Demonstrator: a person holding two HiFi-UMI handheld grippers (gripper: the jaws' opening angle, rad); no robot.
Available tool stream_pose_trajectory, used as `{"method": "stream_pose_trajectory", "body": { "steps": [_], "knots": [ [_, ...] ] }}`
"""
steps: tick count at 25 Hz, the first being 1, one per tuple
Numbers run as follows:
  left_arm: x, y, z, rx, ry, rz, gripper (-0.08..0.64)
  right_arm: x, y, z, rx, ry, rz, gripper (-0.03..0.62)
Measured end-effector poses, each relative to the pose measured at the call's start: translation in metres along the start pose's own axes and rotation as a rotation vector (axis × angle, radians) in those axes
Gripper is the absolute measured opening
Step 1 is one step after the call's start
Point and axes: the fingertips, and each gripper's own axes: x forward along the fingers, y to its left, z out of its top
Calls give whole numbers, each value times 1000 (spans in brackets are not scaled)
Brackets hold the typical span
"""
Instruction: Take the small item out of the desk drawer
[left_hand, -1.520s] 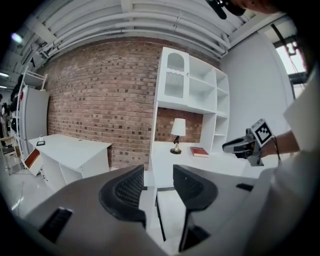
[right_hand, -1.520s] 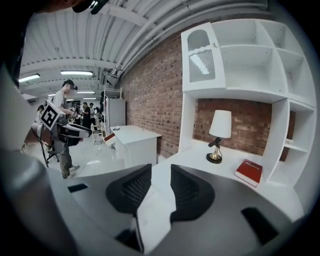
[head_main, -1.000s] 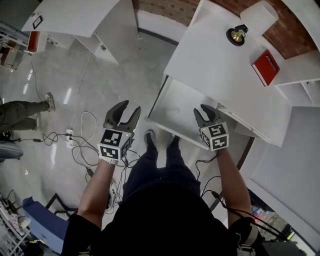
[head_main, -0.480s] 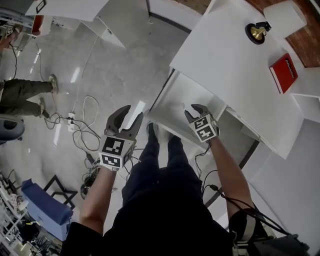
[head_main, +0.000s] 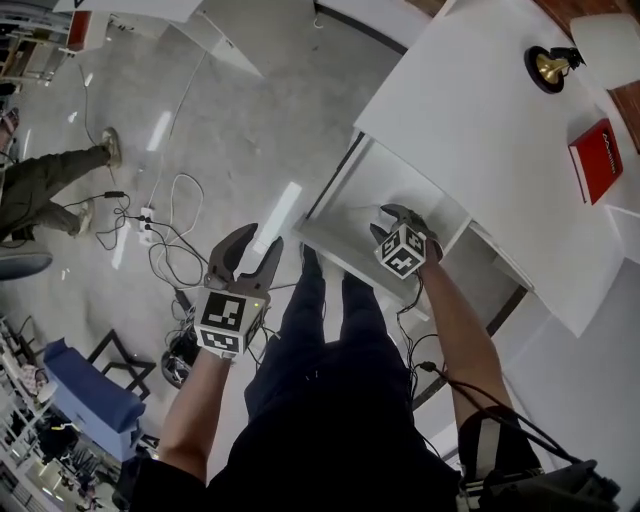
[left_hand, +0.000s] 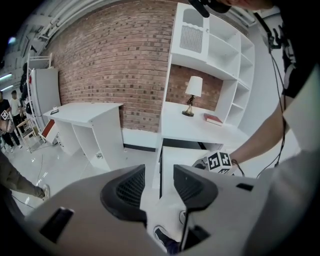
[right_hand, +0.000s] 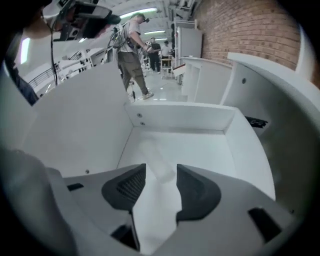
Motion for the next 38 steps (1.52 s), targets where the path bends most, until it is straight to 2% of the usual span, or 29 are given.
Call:
{"method": "stream_pose_trajectory", "body": {
  "steps": [5,8,13,17,21,25,29,33,38],
  "knots": [
    [8,1,-11,-12,11,6,169,30,3,-7,-121,45,13,201],
    [13,2,-17,-17,22,6,169,41,2,-10,-141,69,13,196],
    [17,3,-21,-34,42,-5,169,47,6,-13,-136,126,9,144],
    [19,1,-12,-33,35,-18,169,40,4,-18,-37,140,-1,129],
    [21,0,-1,-18,19,-33,169,20,-5,-8,156,53,-16,126],
    [22,-2,14,-21,-3,-57,169,-18,-14,9,261,-30,-48,126],
    [23,-9,44,-1,-51,-86,169,-68,-27,23,341,-106,-105,126],
    [17,-12,87,48,-134,-119,169,-124,-47,44,425,-198,-203,126],
    [-8,-12,123,53,-195,-141,169,-194,-51,65,517,-283,-301,126]
  ]
}}
